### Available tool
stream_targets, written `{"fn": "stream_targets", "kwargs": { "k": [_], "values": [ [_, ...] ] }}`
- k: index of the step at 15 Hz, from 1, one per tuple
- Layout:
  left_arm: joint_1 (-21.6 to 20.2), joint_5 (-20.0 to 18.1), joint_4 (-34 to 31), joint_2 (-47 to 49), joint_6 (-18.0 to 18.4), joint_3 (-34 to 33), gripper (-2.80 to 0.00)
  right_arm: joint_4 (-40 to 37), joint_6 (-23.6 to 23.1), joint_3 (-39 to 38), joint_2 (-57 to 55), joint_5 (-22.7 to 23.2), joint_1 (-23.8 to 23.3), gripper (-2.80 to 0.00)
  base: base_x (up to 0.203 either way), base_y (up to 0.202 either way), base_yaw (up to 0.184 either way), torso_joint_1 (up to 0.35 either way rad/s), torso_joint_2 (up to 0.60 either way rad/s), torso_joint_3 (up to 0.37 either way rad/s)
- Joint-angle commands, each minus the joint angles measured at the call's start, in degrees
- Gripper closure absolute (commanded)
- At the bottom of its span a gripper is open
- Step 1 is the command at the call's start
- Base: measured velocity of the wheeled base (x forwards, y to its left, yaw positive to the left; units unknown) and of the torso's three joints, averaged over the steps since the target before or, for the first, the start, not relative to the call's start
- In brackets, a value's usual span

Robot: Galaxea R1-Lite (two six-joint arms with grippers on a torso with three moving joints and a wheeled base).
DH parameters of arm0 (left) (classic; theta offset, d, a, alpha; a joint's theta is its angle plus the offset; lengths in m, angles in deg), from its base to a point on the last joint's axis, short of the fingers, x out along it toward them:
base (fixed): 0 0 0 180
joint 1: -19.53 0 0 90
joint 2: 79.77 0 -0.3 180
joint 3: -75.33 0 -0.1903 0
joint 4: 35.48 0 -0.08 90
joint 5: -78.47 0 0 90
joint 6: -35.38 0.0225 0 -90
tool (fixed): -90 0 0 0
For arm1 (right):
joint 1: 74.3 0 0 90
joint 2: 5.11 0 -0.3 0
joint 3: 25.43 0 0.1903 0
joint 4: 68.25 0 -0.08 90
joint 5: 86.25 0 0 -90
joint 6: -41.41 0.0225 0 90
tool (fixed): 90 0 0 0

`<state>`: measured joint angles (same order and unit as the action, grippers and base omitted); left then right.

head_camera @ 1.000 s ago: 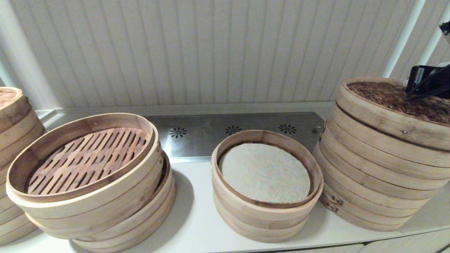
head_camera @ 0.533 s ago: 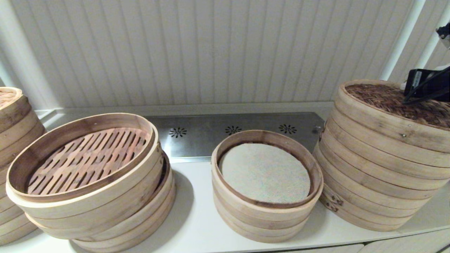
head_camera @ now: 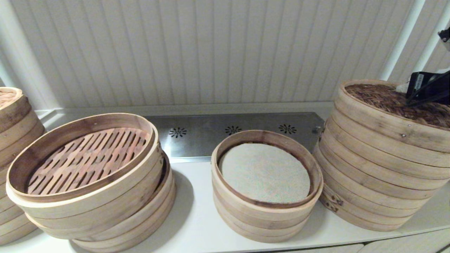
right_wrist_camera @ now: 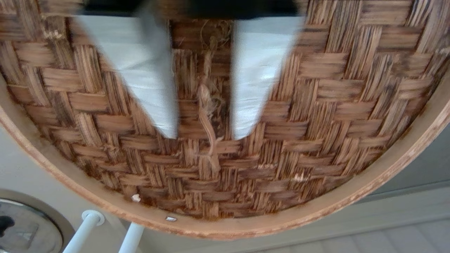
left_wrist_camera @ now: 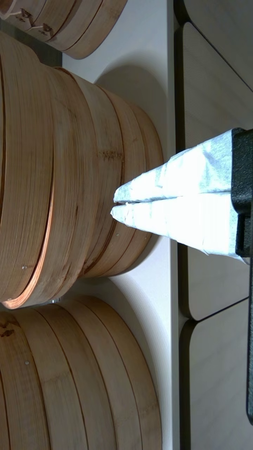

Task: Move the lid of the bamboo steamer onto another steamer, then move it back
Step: Put the steamer, then pick up the steamer

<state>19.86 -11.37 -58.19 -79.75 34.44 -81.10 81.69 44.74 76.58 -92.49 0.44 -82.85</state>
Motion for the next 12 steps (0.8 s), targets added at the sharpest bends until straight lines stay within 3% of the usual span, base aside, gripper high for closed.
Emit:
{"fn": "stream_targets", "kwargs": {
  "k": [1,12],
  "values": [
    [0.02,0.02,0.04,-0.01,-0.03,-0.01,0.0,0.51,0.22,0.04,0.91,0.04,0.04,-2.8,0.0,0.0,0.0,0.0,0.0,0.0],
    [0.02,0.02,0.04,-0.01,-0.03,-0.02,0.0,-3.24,0.64,-0.13,16.81,0.96,1.92,-2.8,0.0,0.0,0.0,0.0,0.0,0.0]
  ]
}}
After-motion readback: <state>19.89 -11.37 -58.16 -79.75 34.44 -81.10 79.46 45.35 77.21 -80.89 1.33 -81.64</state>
